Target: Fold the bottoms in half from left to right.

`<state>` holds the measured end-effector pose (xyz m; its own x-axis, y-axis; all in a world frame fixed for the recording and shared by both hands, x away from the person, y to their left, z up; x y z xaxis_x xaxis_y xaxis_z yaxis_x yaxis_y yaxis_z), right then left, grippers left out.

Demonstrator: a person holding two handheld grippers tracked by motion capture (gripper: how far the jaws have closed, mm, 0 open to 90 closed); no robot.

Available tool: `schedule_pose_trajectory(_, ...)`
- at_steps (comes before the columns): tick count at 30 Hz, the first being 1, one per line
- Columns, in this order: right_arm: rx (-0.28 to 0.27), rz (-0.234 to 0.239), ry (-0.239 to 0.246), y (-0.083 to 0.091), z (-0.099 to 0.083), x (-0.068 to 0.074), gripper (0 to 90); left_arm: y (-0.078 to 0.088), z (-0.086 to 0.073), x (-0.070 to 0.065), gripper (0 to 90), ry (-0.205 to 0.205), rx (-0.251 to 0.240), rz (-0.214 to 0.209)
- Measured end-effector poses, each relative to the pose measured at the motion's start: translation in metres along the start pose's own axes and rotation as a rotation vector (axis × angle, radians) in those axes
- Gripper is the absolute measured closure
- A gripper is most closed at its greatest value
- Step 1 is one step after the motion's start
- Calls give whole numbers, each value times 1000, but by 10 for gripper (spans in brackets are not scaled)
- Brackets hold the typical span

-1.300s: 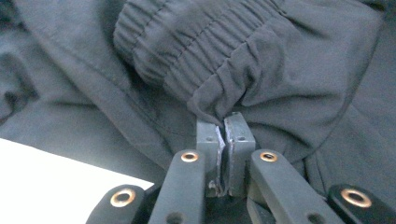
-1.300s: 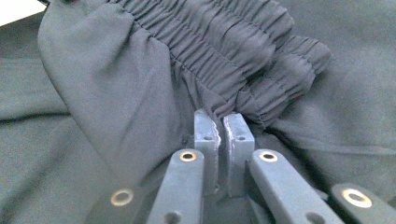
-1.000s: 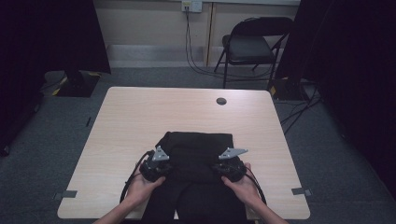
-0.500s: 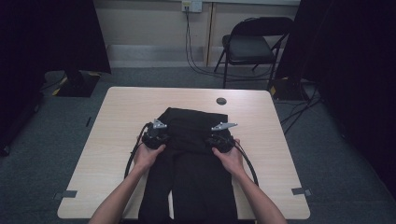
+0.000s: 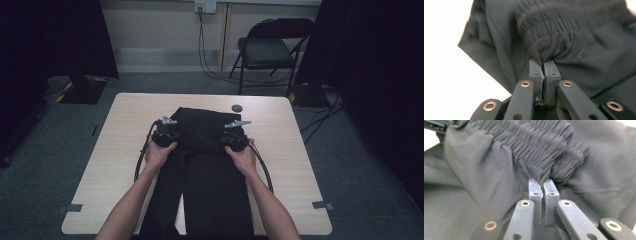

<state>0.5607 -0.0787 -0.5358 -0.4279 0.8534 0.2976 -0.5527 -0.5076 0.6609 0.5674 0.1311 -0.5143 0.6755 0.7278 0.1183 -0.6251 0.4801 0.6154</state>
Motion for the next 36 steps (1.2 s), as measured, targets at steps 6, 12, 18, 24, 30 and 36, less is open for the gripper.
schedule_pose_trajectory(6,-156,60,-3,52,63,13,872,49,68,8,870,-67,-153,34)
schedule_pose_trajectory(12,-290,141,17,117,99,34,872,103,103,-9,868,-108,-268,13)
schedule_pose_trajectory(18,-274,179,55,145,75,44,872,132,81,-48,866,-148,-257,-50)
schedule_pose_trajectory(24,-108,163,79,124,-5,36,872,99,-5,-90,859,-119,-91,-147)
schedule_pose_trajectory(30,96,128,108,83,-84,28,866,71,-58,-106,849,-138,67,-200)
schedule_pose_trajectory(36,92,92,118,54,-79,20,867,38,-58,-77,842,-153,97,-116)
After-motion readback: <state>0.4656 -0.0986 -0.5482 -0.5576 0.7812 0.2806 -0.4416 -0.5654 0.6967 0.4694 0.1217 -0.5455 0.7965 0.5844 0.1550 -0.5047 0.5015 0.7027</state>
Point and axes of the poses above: each handheld gripper's, and its own axes: y roughly backward along the jaws, z roughly out of its top, x roughly to its left, the point moved 8 cm from there along -y, roughly forward along the jaws, and after that the axes turned 15 degrees about -y, right-handed, at the moved point
